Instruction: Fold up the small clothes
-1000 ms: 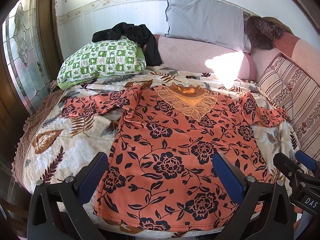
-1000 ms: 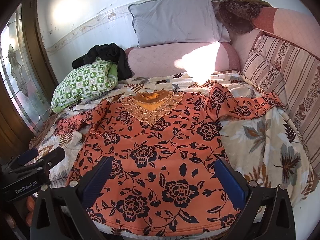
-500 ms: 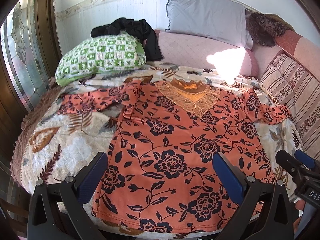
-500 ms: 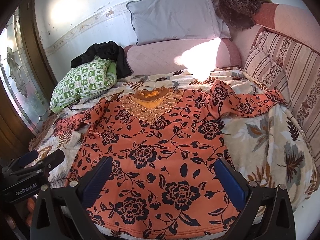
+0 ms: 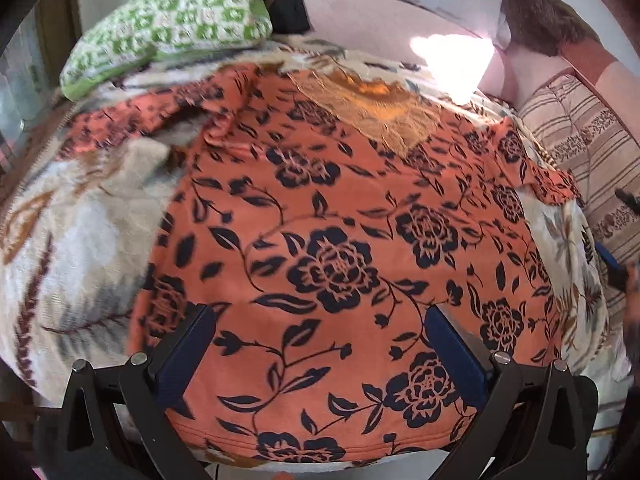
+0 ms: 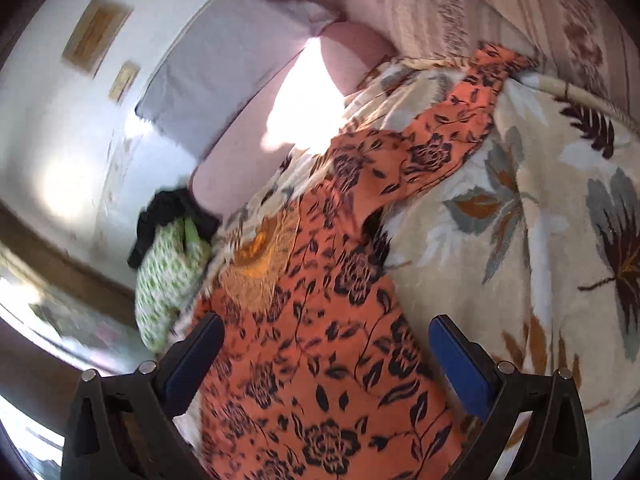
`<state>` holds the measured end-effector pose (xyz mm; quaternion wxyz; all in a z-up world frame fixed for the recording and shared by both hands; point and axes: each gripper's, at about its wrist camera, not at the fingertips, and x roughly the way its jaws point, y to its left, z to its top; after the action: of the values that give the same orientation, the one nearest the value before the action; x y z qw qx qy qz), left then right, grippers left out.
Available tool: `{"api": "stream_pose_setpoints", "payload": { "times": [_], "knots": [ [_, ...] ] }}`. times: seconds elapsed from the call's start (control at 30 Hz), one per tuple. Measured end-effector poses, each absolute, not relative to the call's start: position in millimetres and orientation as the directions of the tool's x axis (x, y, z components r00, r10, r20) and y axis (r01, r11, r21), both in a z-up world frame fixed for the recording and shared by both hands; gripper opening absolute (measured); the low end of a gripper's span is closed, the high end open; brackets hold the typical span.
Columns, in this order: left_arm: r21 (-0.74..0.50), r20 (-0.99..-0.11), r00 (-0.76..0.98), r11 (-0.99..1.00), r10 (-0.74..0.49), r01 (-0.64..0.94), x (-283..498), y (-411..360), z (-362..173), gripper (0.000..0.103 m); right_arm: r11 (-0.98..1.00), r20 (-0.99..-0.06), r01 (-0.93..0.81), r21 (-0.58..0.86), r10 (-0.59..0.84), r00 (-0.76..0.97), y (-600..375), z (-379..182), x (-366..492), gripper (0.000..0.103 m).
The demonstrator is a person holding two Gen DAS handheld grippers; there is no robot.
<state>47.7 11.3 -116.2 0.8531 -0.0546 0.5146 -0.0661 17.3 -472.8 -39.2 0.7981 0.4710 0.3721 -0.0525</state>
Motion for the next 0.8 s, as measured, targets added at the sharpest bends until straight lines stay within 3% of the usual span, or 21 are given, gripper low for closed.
{"api": "stream_pose_setpoints", "payload": {
  "times": [0.07, 0.27, 0.37, 0.5, 0.57, 0.63, 0.7, 0.8],
  "knots": [
    [-0.145, -0.882, 0.445, 0.988, -0.156, 0.059, 51, 10, -129, 0.103, 0.412, -0.582, 0.457, 0.788, 0.256, 0.772, -531, -58, 34, 0.103],
    [-0.043, -0.892, 0.448, 0.998, -0.061, 0.050, 63, 14, -152, 0.103, 0.272, -0.570, 0.526, 0.806, 0.114, 0.814, -646, -83, 90, 0.103],
    [-0.038, -0.906, 0.421, 0.999, -0.042, 0.018, 72, 24, -169, 0.103, 0.278, -0.615, 0.579, 0.766, 0.057, 0.786, -675, -94, 114, 0.100],
    [-0.041, -0.900, 0.434, 0.999, -0.036, -0.001, 71, 35, -182, 0.103, 0.254, -0.647, 0.619, 0.743, 0.040, 0.761, -701, -121, 133, 0.052],
    [-0.029, -0.896, 0.443, 0.999, -0.034, 0.016, 69, 34, -184, 0.103, 0.300, -0.677, 0.638, 0.710, 0.041, 0.734, -705, -126, 146, 0.041],
    [-0.039, -0.890, 0.453, 0.999, -0.045, 0.022, 67, 37, -185, 0.103, 0.355, -0.706, 0.655, 0.667, 0.021, 0.708, -701, -121, 156, 0.020],
    [-0.045, -0.888, 0.457, 0.998, -0.055, 0.034, 66, 38, -186, 0.103, 0.484, -0.696, 0.609, 0.628, -0.001, 0.718, -679, -93, 170, 0.011],
    [-0.063, -0.879, 0.470, 0.997, -0.079, 0.049, 63, 41, -185, 0.103, 0.664, -0.645, 0.478, 0.575, 0.009, 0.764, -620, -33, 197, 0.011]
  ]
}}
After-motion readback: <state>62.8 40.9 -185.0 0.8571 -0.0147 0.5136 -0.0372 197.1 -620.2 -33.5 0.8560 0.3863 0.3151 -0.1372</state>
